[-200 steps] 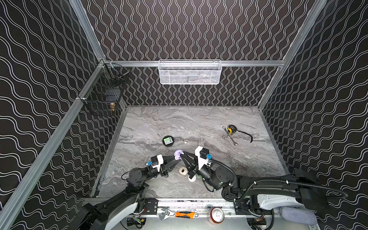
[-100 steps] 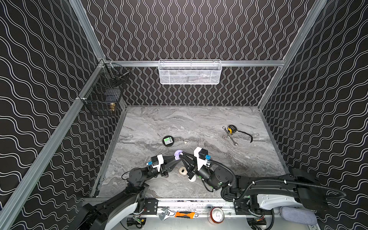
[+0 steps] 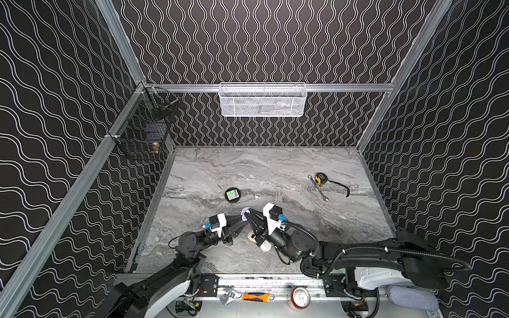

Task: Insert wireless bluetooth earbuds into charging case
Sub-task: Insert the wireless bluetooth earbud into the charging case.

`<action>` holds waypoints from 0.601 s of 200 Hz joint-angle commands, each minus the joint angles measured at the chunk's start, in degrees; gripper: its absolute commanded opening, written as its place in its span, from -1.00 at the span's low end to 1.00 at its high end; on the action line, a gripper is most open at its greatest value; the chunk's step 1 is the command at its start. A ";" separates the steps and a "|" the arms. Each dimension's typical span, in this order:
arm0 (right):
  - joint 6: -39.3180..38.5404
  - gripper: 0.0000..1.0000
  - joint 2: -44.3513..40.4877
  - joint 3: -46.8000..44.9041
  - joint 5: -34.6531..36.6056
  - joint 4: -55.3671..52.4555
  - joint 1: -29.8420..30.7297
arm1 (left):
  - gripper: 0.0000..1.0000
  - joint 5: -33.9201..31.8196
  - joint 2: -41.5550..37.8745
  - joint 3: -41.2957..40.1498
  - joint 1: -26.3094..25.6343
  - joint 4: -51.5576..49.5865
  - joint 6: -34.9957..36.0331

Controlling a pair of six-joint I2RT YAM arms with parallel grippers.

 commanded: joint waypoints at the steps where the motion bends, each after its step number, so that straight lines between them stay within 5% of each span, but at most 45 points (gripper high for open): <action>1: -1.54 -0.71 0.37 -0.47 1.24 4.38 0.06 | -1.00 -0.05 0.00 0.32 0.03 0.73 0.76; 120: -3.13 -0.71 -0.95 -3.17 2.93 7.16 0.03 | -1.00 0.13 0.19 0.16 -0.05 1.20 0.77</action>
